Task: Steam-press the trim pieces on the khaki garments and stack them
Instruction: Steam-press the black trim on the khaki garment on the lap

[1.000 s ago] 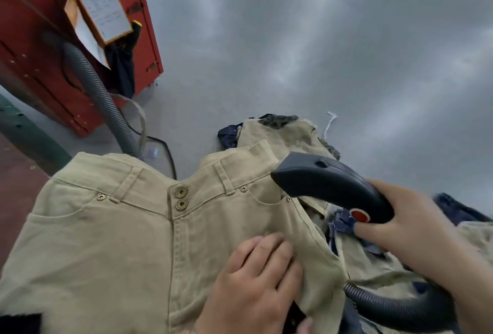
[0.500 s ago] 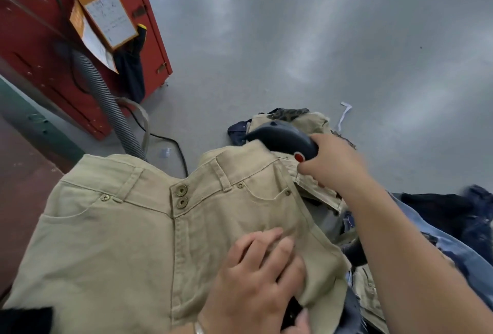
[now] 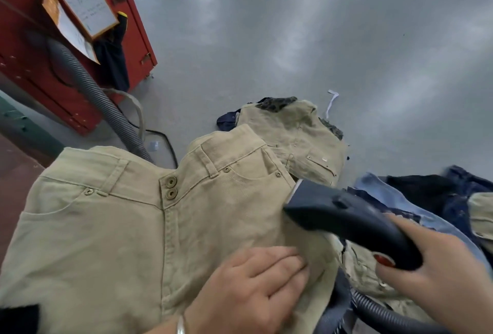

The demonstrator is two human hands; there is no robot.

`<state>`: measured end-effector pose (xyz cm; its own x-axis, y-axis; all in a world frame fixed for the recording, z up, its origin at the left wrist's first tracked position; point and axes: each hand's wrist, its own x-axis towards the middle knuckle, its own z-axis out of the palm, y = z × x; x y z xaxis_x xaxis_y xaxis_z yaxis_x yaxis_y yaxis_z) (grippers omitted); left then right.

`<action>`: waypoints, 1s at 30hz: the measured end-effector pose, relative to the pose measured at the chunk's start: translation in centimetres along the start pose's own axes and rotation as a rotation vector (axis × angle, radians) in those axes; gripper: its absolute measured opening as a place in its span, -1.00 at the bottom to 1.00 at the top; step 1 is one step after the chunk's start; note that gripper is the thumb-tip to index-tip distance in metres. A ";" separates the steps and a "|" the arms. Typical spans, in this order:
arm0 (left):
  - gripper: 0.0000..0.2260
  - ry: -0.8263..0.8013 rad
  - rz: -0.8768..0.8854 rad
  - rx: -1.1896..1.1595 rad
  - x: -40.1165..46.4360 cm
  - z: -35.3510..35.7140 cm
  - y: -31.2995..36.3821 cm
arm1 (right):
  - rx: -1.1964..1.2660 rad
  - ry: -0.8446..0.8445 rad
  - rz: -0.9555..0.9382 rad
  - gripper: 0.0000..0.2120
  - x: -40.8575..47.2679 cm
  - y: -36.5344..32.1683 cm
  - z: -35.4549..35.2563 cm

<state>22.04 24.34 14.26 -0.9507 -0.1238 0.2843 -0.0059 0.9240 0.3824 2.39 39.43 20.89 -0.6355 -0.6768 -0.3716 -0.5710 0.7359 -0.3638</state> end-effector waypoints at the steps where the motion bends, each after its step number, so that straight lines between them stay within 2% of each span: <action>1: -0.56 -0.004 0.017 -0.003 -0.2 -0.1 0.0 | -0.006 -0.039 0.005 -0.50 -0.1 -0.1 0.7; 6: -0.77 0.082 0.065 -0.020 -0.5 0.0 -0.2 | 0.076 0.045 -0.008 -0.78 1.4 -1.0 3.2; 10: -0.78 0.106 0.055 -0.021 -0.4 0.2 -0.1 | 0.136 0.151 0.008 -0.83 4.8 -2.1 3.8; 16: -0.85 0.169 0.062 0.020 -0.1 -0.1 0.4 | 0.185 0.180 0.111 -0.85 10.4 -2.9 2.6; 19: -0.93 0.255 0.055 0.050 -0.3 -1.0 0.7 | 0.340 0.232 0.073 -0.82 8.7 -1.2 -0.1; 21: -0.91 0.280 0.061 0.081 -0.5 -1.6 0.8 | 0.317 0.252 -0.019 -0.78 5.6 -0.1 -1.9; 25: -0.87 0.270 0.071 0.128 -1.0 -2.1 0.9 | 0.178 0.150 -0.053 -0.59 -1.0 1.0 -3.7; 30: -0.90 0.260 0.061 0.101 -1.1 -1.6 0.8 | -0.040 -0.021 0.024 -0.57 -4.8 1.4 -2.0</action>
<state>23.53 24.64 15.63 -0.8391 -0.1433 0.5248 0.0054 0.9624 0.2715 3.64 43.76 23.83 -0.6387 -0.6586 -0.3978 -0.5758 0.7521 -0.3206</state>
